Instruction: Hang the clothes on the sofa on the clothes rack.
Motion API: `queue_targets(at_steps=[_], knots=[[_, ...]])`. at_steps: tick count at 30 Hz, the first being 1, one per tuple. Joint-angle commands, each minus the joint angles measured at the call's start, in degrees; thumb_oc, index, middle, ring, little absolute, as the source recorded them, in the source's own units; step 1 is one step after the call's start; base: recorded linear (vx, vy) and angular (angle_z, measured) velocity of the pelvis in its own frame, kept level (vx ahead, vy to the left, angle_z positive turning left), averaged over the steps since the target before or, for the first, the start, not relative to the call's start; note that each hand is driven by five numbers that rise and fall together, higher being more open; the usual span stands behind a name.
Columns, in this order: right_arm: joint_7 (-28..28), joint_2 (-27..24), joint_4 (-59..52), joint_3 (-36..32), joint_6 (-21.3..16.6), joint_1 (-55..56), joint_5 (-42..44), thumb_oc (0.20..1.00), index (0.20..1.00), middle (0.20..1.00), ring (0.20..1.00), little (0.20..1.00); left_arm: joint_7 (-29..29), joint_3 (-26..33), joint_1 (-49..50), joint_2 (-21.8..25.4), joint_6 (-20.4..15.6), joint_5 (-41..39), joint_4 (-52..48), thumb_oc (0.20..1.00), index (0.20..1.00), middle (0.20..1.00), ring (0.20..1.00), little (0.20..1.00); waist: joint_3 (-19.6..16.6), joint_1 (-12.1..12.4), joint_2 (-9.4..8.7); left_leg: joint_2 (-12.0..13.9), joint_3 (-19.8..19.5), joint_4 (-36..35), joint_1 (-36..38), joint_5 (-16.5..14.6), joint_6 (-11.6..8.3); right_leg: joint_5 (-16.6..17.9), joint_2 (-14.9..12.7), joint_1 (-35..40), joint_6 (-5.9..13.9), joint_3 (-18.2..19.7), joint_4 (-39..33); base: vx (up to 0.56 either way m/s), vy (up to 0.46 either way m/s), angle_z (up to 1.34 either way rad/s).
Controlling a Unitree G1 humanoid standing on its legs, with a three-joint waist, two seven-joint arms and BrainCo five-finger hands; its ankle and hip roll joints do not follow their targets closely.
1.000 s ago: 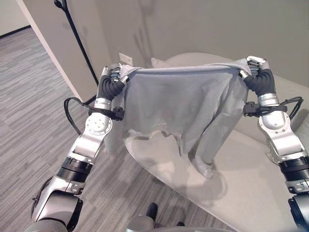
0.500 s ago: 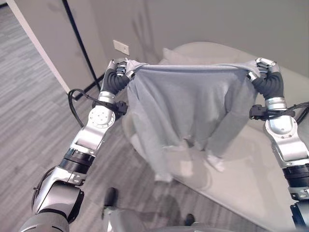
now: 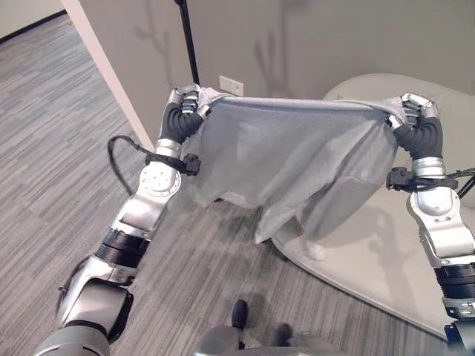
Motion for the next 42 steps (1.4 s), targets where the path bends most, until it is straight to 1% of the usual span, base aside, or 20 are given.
queue_targets(at_steps=[1, 8, 10, 15, 18, 19, 20, 21, 22, 24, 27, 29, 31, 33, 35, 37, 38, 40, 41, 42], knots=[[-2.22, -4.21, 3.02, -4.08, -1.32, -2.46, 0.04, 0.2, 0.2, 0.2, 0.2, 0.2, 1.52, 7.72, -0.63, 2.45, -1.78, 0.14, 0.45, 0.2, 0.2, 0.2, 0.2, 0.2, -4.57, 1.01, -2.15, 3.35, 3.12, -0.04, 1.11, -5.85, -6.35, 3.81, -2.15, 5.18, 7.58, -0.86, -8.08, 0.06, -0.022, -0.07], [-0.53, -4.13, 2.74, -4.54, -0.32, 0.35, 0.44, 0.2, 0.2, 0.2, 0.2, 0.2, 0.49, 8.73, 2.26, 1.53, -1.27, 0.45, -1.47, 0.2, 0.2, 0.2, 0.2, 0.2, -5.73, 0.3, -1.94, 3.78, 2.86, 0.9, 2.85, -6.32, -5.66, 5.23, -2.09, 6.24, 7.64, 0.01, -10.07, 0.03, -0.034, 0.02], [-0.22, -4.39, 2.41, -4.76, -0.28, 1.11, 1.08, 0.2, 0.2, 0.2, 0.2, 0.2, 0.12, 8.21, 2.31, 0.88, -1.13, 0.49, -1.3, 0.2, 0.2, 0.2, 0.2, 0.2, -5.28, 0.03, -2.05, 3.76, 2.39, 5.07, 1.51, -8.05, -5.61, 4.76, -2.45, 7.01, 7.45, 0.02, -10.07, 0.04, -0.034, 0.02], [0.02, -4.44, 2.0, -4.86, -0.41, 1.64, 1.52, 0.2, 0.2, 0.2, 0.2, 0.2, -0.52, 8.23, 3.04, 0.65, -1.1, 0.56, -2.01, 0.2, 0.2, 0.2, 0.2, 0.2, -4.63, -0.41, -1.98, 4.58, 1.97, 10.97, -1.95, -9.19, -6.19, 4.31, -2.76, 7.72, 7.08, -0.51, -10.07, 0.0, 0.002, 0.08], [-0.26, -4.99, 1.44, -4.16, -0.52, 0.06, 2.05, 0.2, 0.2, 0.2, 0.2, 0.2, -0.21, 7.36, 1.55, 1.62, -1.15, 0.19, -1.55, 0.2, 0.2, 0.2, 0.2, 0.2, -3.52, 0.04, -2.17, 8.81, -0.75, 8.78, -5.81, -4.69, -7.24, 4.03, -3.9, 7.48, 7.77, 0.42, -10.07, 0.0, 0.089, 0.08], [-0.26, -4.99, 1.47, -4.16, -0.52, 0.01, 2.07, 0.2, 0.2, 0.2, 0.2, 0.2, -0.2, 7.34, 1.47, 1.64, -1.17, 0.18, -1.49, 0.2, 0.2, 0.2, 0.2, 0.2, -3.58, 0.01, -2.16, 8.91, -0.78, 8.11, -5.61, -4.28, -7.36, 4.06, -3.82, 7.37, 7.7, 0.4, -10.07, 0.09, 0.106, -0.11], [-0.73, -5.69, 1.25, -4.13, -0.62, -0.2, 2.11, 0.2, 0.2, 0.2, 0.2, 0.2, 0.11, 6.9, 0.78, 2.46, -1.21, -0.4, -1.11, 0.2, 0.2, 0.2, 0.2, 0.2, -3.01, 0.18, -2.11, 11.27, -2.67, 4.22, -7.87, -2.55, -8.58, 2.9, -4.37, 7.44, 8.18, 1.2, -10.07, 0.12, 0.124, -0.08], [-0.88, -5.81, 1.04, -4.31, -0.7, -0.22, 2.16, 0.2, 0.2, 0.2, 0.2, 0.2, 0.41, 6.84, 0.54, 2.61, -1.24, -0.61, -0.79, 0.2, 0.2, 0.2, 0.2, 0.2, -2.97, -0.05, -1.78, 12.26, -3.43, 0.88, -8.51, -1.63, -9.45, 2.07, -4.37, 7.75, 8.35, 1.9, -10.07, 0.12, 0.124, 0.11], [-0.88, -5.82, 1.01, -4.33, -0.68, -0.2, 2.17, 0.2, 0.2, 0.2, 0.2, 0.2, 0.43, 6.8, 0.47, 2.6, -1.28, -0.63, -0.71, 0.2, 0.2, 0.2, 0.2, 0.2, -2.99, -0.08, -1.71, 12.4, -3.5, 0.55, -8.39, -1.48, -9.58, 2.02, -4.24, 7.74, 8.27, 1.85, -10.07, 0.12, 0.133, 0.07], [-1.75, -6.32, 0.65, -5.06, -0.77, 0.18, 1.9, 0.2, 0.2, 0.2, 0.2, 0.2, 0.91, 5.94, -0.25, 2.38, -1.55, -0.91, 0.5, 0.2, 0.2, 0.2, 0.2, 0.2, -2.76, -0.87, -0.35, 13.58, -2.41, -0.04, -12.08, -1.34, -11.51, 0.35, -5.4, 9.41, 8.87, 2.6, -10.05, 0.19, 0.282, -0.04], [-1.75, -6.29, 0.77, -4.97, -0.71, 0.12, 1.47, 0.2, 0.2, 0.2, 0.2, 0.2, 0.74, 5.48, -0.48, 2.84, -1.8, -0.91, 0.78, 0.2, 0.2, 0.2, 0.2, 0.2, -3.29, -0.93, 0.77, 13.45, -2.71, -0.04, -11.81, -1.13, -11.96, -0.4, -6.5, 10.74, 9.8, 3.79, -10.07, 0.16, 0.247, -0.25], [-1.67, -6.14, 0.46, -5.53, -0.65, 0.18, 0.96, 0.2, 0.2, 0.2, 0.2, 0.2, 0.41, 5.04, -1.0, 2.91, -1.9, -0.64, 0.57, 0.2, 0.2, 0.2, 0.2, 0.2, -4.04, -0.99, 1.9, 13.33, -2.8, -0.04, -10.59, 1.02, -11.96, -0.07, -7.68, 11.35, 10.45, 4.69, -10.04, 0.23, 0.379, -0.67], [-1.3, -4.63, -0.29, -7.05, -0.06, 1.4, -0.07, 0.2, 0.2, 0.2, 0.2, 0.2, 0.04, 4.59, -1.45, 4.0, -1.92, -0.08, 0.91, 0.2, 0.2, 0.2, 0.2, 0.2, -5.66, -1.49, 1.53, 11.79, -0.89, 0.56, -8.44, 0.92, -10.63, 0.6, -11.67, 11.1, 12.36, 5.59, -8.87, 0.33, 0.49, -0.38], [-1.54, -3.84, -0.34, -7.15, 0.07, 1.11, -0.44, 0.2, 0.2, 0.2, 0.2, 0.2, 0.25, 4.25, -2.04, 4.63, -1.89, -0.16, 1.4, 0.2, 0.2, 0.2, 0.2, 0.2, -5.86, -1.37, 1.0, 11.17, 0.33, 0.69, -7.55, 0.25, -9.94, 1.0, -13.01, 10.26, 12.89, 6.41, -7.93, 0.19, 0.316, -0.32], [-1.78, -2.87, 0.22, -7.16, 0.26, 0.58, -1.34, 0.2, 0.2, 0.2, 0.2, 0.2, 0.12, 4.35, -2.85, 6.18, -1.77, -0.29, 1.51, 0.2, 0.2, 0.2, 0.2, 0.2, -6.06, -1.08, -0.05, 8.08, 2.83, 1.05, -4.76, -2.23, -6.55, 4.39, -16.5, 7.36, 14.08, 6.97, -1.41, 0.21, 0.443, -0.34], [-1.81, -2.77, 0.21, -7.41, 0.42, 0.36, -1.77, 0.2, 0.2, 0.2, 0.2, 0.2, 0.15, 4.44, -2.81, 6.12, -1.54, -0.04, 1.41, 0.2, 0.2, 0.2, 0.2, 0.2, -5.58, -1.11, -0.32, 6.57, 3.06, 0.7, -2.91, -3.57, -5.37, 6.98, -17.44, 5.23, 13.5, 7.91, 4.11, 0.16, 0.314, -0.25], [-1.85, -2.45, 0.44, -6.81, 0.35, -0.22, -1.83, 0.2, 0.2, 0.2, 0.2, 0.2, 0.25, 4.38, -2.98, 6.17, -1.37, 0.27, 1.46, 0.2, 0.2, 0.2, 0.2, 0.2, -4.49, -1.23, -0.08, 5.84, 3.21, 0.58, -1.32, -4.57, -4.28, 10.4, -18.19, 3.06, 12.41, 7.23, 9.13, 0.17, 0.29, -0.1], [-1.45, -1.9, 0.59, -6.45, 0.31, 0.14, -1.95, 0.2, 0.2, 0.2, 0.2, 0.2, 0.02, 4.99, -2.58, 5.89, -1.06, 0.48, 0.93, 0.2, 0.2, 0.2, 0.2, 0.2, -3.68, -1.43, 0.13, 5.96, 3.14, 0.36, 0.53, -5.39, -3.99, 9.94, -16.58, 0.27, 11.43, 7.35, 12.47, 0.11, 0.152, -0.04], [-1.25, -1.91, 0.76, -6.39, 0.32, 0.28, -2.09, 0.2, 0.2, 0.2, 0.2, 0.2, 0.03, 5.2, -2.53, 5.56, -1.15, 0.54, 0.75, 0.2, 0.2, 0.2, 0.2, 0.2, -3.54, -1.61, 0.06, 5.72, 2.81, 0.07, 1.19, -5.6, -3.84, 8.45, -14.76, -0.97, 11.18, 7.45, 11.13, 0.06, 0.019, 0.03], [-1.24, -1.96, 0.8, -6.33, 0.29, 0.27, -2.09, 0.2, 0.2, 0.2, 0.2, 0.2, 0.02, 5.27, -2.44, 5.52, -1.12, 0.57, 0.68, 0.2, 0.2, 0.2, 0.2, 0.2, -3.55, -1.65, 0.21, 5.92, 2.75, 0.11, 1.3, -5.87, -3.95, 8.18, -14.58, -0.88, 11.04, 7.34, 11.24, 0.15, 0.043, 0.17]])
